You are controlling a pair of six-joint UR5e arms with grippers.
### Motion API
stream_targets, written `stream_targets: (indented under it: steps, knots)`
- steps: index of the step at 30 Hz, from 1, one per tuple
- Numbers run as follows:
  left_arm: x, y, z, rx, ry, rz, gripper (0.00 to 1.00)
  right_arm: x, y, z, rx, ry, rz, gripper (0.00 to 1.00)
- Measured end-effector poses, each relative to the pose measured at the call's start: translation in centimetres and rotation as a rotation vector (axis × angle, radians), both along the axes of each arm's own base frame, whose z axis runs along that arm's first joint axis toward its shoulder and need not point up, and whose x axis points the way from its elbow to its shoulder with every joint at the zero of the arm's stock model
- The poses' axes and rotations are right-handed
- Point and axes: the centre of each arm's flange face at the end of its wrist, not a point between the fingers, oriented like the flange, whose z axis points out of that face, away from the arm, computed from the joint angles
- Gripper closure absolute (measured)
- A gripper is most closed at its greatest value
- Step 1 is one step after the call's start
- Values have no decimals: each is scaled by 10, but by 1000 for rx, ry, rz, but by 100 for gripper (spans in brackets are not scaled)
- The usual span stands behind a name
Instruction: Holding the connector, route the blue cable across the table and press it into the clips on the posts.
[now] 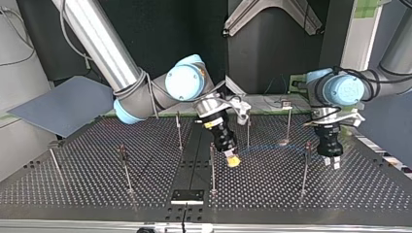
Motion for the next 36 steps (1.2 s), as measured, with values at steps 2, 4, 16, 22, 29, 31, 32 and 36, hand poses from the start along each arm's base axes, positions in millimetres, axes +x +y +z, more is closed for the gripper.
stream_targets:
  steps: [2,4,16,22,29,31,32,36]
  knots:
    - [-2,0,-2,8,19,16,0,1,1,-1,0,3,0,100]
    - [-7,-1,-4,18,43,36,0,2,3,-1,0,5,1,100]
    - [-59,-6,-11,-30,148,88,0,5,11,-5,7,31,-4,100]
    - [-86,-21,-15,-72,194,30,0,5,12,-6,8,33,-10,100]
    - [-114,-37,-9,-78,235,-26,0,5,13,-8,14,37,-20,100]
    - [-119,-43,-4,-74,238,-46,0,5,13,-8,15,38,-21,100]
    - [-121,-45,-1,-73,239,-55,0,5,13,-9,16,39,-22,100]
    - [-133,-54,12,-67,240,-89,0,5,14,-9,19,43,-24,100]
